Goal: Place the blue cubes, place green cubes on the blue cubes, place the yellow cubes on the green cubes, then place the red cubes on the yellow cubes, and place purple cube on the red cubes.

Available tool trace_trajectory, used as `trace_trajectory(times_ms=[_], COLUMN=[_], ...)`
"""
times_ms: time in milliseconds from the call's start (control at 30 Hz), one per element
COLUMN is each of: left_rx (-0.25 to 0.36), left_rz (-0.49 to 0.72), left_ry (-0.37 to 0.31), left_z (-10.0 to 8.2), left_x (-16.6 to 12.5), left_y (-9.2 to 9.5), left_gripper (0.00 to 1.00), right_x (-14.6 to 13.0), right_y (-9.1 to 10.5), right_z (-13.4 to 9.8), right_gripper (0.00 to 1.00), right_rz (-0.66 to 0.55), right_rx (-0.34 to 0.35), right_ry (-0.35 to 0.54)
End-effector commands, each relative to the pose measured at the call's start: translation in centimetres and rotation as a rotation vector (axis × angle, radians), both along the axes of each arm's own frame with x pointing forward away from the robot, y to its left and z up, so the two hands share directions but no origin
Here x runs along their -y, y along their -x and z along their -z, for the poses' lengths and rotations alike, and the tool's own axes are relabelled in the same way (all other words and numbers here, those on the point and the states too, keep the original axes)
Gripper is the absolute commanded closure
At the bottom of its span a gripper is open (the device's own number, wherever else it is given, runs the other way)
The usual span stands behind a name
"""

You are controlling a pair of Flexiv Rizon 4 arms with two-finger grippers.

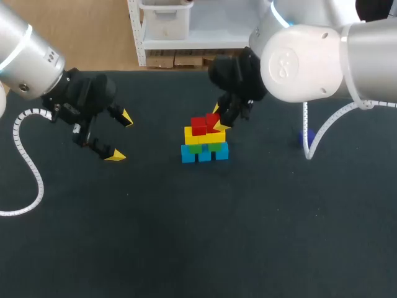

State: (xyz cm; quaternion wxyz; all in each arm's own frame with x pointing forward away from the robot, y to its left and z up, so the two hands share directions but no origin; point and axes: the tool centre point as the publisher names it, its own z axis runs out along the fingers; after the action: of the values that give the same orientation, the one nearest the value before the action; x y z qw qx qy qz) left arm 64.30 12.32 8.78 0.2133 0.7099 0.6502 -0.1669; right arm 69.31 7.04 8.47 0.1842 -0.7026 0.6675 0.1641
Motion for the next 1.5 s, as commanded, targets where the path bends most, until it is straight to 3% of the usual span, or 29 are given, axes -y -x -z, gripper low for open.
trace_trajectory(times_ms=[33, 867, 1500], left_rx=[0.003, 0.003, 0.003], left_rz=[0.002, 0.002, 0.002], left_ry=[0.003, 0.003, 0.003], left_z=[0.05, 0.05, 0.05], left_x=[-0.12, -0.12, -0.12], left_y=[0.04, 0.04, 0.04], left_gripper=[0.0, 0.0, 0.0], right_x=[0.1, -0.16, 0.02], right_y=[0.09, 0.27, 0.25], right_z=[0.01, 0.07, 0.18], right_gripper=[1.0, 0.89, 0.38], right_rz=[0.001, -0.004, 0.0], right_rx=[-0.001, -0.003, -0.007], right_ry=[-0.003, -0.006, -0.007])
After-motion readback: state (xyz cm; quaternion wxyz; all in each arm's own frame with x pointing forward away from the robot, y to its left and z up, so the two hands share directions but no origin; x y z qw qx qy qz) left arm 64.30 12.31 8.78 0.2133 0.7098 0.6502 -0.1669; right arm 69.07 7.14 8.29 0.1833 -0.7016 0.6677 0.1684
